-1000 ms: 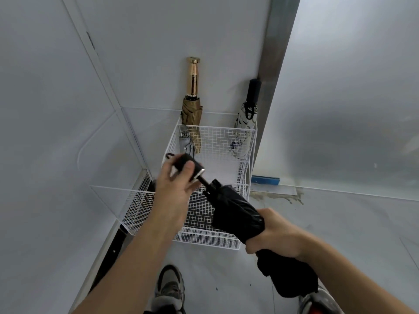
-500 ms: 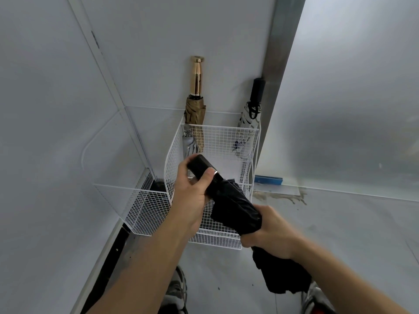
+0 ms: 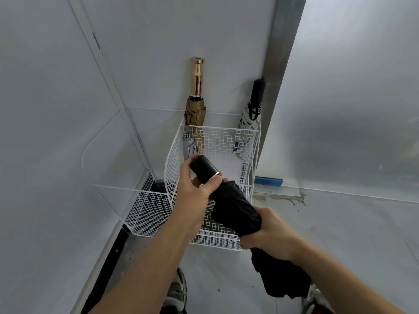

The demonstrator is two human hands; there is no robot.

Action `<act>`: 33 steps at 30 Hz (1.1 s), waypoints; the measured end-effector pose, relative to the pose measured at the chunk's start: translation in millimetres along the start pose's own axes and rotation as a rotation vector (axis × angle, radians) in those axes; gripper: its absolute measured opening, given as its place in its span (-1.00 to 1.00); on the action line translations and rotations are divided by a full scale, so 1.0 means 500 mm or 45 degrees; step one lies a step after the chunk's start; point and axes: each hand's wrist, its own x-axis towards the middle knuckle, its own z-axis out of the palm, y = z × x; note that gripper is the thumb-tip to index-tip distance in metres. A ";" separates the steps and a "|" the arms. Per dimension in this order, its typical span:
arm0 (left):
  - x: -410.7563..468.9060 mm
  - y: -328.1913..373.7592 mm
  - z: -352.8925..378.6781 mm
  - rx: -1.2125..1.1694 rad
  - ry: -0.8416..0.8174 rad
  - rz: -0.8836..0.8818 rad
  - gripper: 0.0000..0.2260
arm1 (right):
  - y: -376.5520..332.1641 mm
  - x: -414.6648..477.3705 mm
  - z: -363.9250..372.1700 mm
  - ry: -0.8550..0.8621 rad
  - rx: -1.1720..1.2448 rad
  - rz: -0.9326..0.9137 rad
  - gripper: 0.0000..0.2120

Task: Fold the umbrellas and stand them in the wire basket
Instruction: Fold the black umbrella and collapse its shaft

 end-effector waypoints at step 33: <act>0.012 0.028 -0.022 0.172 -0.302 0.044 -0.51 | -0.020 -0.036 -0.030 -0.321 0.474 0.240 -0.49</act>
